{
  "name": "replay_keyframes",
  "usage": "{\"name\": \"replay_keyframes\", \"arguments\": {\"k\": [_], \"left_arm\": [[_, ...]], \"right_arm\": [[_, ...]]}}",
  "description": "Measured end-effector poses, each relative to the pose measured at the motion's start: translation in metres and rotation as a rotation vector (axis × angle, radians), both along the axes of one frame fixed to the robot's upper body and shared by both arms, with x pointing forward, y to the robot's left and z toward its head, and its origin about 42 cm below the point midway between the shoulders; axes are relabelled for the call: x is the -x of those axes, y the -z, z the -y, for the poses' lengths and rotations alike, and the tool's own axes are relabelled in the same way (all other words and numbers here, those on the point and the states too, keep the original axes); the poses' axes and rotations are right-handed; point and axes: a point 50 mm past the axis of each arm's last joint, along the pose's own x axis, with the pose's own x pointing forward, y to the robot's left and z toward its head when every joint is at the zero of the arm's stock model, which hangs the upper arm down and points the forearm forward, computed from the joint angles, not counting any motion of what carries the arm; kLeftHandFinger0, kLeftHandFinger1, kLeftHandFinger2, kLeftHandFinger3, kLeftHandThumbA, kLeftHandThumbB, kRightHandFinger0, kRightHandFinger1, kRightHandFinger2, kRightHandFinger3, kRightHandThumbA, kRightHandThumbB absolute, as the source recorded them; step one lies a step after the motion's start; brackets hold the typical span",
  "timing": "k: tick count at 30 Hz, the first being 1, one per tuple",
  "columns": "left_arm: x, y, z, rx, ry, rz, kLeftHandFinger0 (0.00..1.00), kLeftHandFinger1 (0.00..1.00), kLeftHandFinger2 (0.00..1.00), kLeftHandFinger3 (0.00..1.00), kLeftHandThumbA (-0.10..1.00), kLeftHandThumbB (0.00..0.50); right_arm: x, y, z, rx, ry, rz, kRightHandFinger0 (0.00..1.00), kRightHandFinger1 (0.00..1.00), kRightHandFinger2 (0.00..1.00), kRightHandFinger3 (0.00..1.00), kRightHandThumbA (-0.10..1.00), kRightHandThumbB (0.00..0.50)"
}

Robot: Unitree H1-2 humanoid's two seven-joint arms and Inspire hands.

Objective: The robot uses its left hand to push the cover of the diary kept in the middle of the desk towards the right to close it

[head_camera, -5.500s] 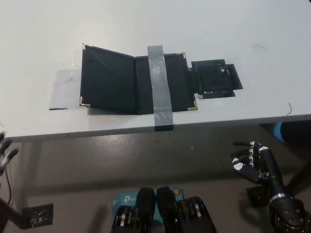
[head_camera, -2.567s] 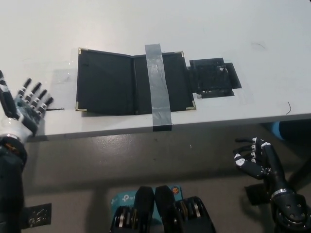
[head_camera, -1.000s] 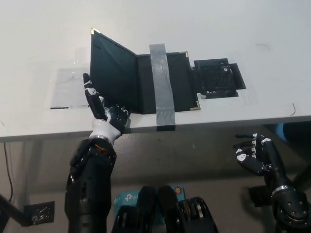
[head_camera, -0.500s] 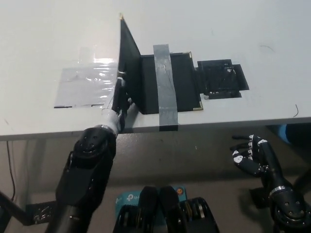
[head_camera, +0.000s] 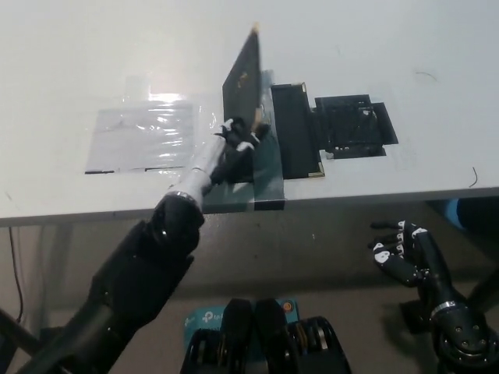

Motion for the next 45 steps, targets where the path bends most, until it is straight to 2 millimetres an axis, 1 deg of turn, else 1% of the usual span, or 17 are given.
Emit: {"name": "replay_keyframes", "arguments": {"k": [4, 7, 8, 12, 13, 17, 18, 19, 22, 24, 26, 28, 29, 31, 33, 39, 45], "left_arm": [[0.001, 0.003, 0.017, -0.181, 0.055, 0.052, 1.0, 1.0, 1.0, 1.0, 1.0, 0.413], [0.002, 0.005, 0.026, -0.312, 0.085, 0.092, 1.0, 1.0, 1.0, 1.0, 1.0, 0.416], [0.003, 0.005, 0.028, -0.352, 0.094, 0.105, 1.0, 1.0, 1.0, 1.0, 1.0, 0.417], [0.004, 0.007, 0.039, -0.508, 0.126, 0.16, 1.0, 1.0, 1.0, 1.0, 1.0, 0.416], [0.005, 0.008, 0.042, -0.556, 0.133, 0.174, 1.0, 1.0, 1.0, 1.0, 1.0, 0.423], [0.007, 0.011, 0.05, -0.707, 0.161, 0.222, 1.0, 1.0, 1.0, 1.0, 1.0, 0.423], [0.008, 0.012, 0.052, -0.749, 0.172, 0.239, 1.0, 1.0, 1.0, 1.0, 1.0, 0.412], [0.009, 0.012, 0.055, -0.788, 0.186, 0.253, 1.0, 1.0, 1.0, 1.0, 1.0, 0.409], [0.009, 0.008, 0.062, -0.87, 0.218, 0.291, 1.0, 1.0, 1.0, 1.0, 1.0, 0.41], [0.008, 0.005, 0.064, -0.897, 0.226, 0.302, 1.0, 1.0, 1.0, 1.0, 1.0, 0.408], [0.007, -0.003, 0.064, -0.868, 0.216, 0.299, 1.0, 1.0, 1.0, 1.0, 1.0, 0.398], [0.007, -0.012, 0.062, -0.795, 0.193, 0.289, 1.0, 1.0, 1.0, 1.0, 1.0, 0.371], [0.008, -0.014, 0.062, -0.764, 0.19, 0.283, 1.0, 1.0, 1.0, 1.0, 1.0, 0.369], [0.019, -0.025, 0.075, -0.65, 0.218, 0.298, 1.0, 1.0, 1.0, 1.0, 1.0, 0.426], [0.036, -0.036, 0.096, -0.457, 0.245, 0.282, 1.0, 1.0, 1.0, 1.0, 1.0, 0.372], [0.079, -0.06, 0.134, -0.035, 0.312, 0.203, 1.0, 1.0, 1.0, 1.0, 1.0, 0.344], [0.091, -0.081, 0.12, 0.229, 0.305, 0.171, 1.0, 1.0, 1.0, 1.0, 1.0, 0.389]], "right_arm": [[0.0, 0.0, -0.001, 0.001, -0.004, -0.001, 0.25, 0.33, 0.45, 0.62, 0.29, 0.009], [0.0, 0.0, -0.001, 0.001, -0.006, -0.003, 0.28, 0.37, 0.5, 0.65, 0.05, 0.0], [0.0, 0.0, -0.001, 0.001, -0.007, -0.004, 0.28, 0.37, 0.5, 0.65, 0.04, 0.0], [0.0, 0.0, -0.002, 0.001, -0.012, -0.006, 0.27, 0.35, 0.46, 0.77, -0.05, 0.0], [0.0, 0.0, -0.002, 0.001, -0.014, -0.006, 0.19, 0.26, 0.37, 0.61, 0.22, 0.027], [0.0, 0.0, -0.002, -0.006, -0.019, -0.012, 0.15, 0.19, 0.28, 0.48, 0.34, 0.0], [0.0, 0.0, -0.003, -0.008, -0.021, -0.013, 0.18, 0.23, 0.35, 0.5, 0.48, 0.0], [0.0, 0.0, -0.003, -0.007, -0.025, -0.013, 0.21, 0.26, 0.38, 0.52, 0.51, 0.0], [-0.001, -0.003, -0.003, -0.006, -0.038, -0.007, 0.24, 0.28, 0.37, 0.62, 0.24, 0.038], [-0.002, -0.006, -0.004, -0.011, -0.039, 0.0, 0.25, 0.34, 0.48, 0.71, 0.12, 0.02], [-0.003, -0.008, -0.005, -0.009, -0.045, 0.004, 0.27, 0.36, 0.48, 0.67, 0.1, 0.0], [-0.004, -0.008, -0.006, -0.008, -0.051, 0.004, 0.25, 0.33, 0.46, 0.65, 0.31, 0.022], [-0.003, -0.008, -0.006, -0.007, -0.052, 0.003, 0.25, 0.33, 0.46, 0.64, 0.32, 0.019], [-0.003, -0.007, -0.007, -0.005, -0.055, 0.002, 0.26, 0.34, 0.46, 0.66, 0.41, 0.039], [-0.003, -0.007, -0.009, -0.005, -0.059, 0.001, 0.27, 0.35, 0.47, 0.66, 0.41, 0.034], [0.001, -0.001, -0.003, 0.008, -0.051, -0.018, 0.27, 0.34, 0.44, 0.64, 0.39, 0.026], [0.002, 0.003, -0.002, 0.012, -0.048, -0.03, 0.29, 0.34, 0.42, 0.62, 0.38, 0.04]]}}
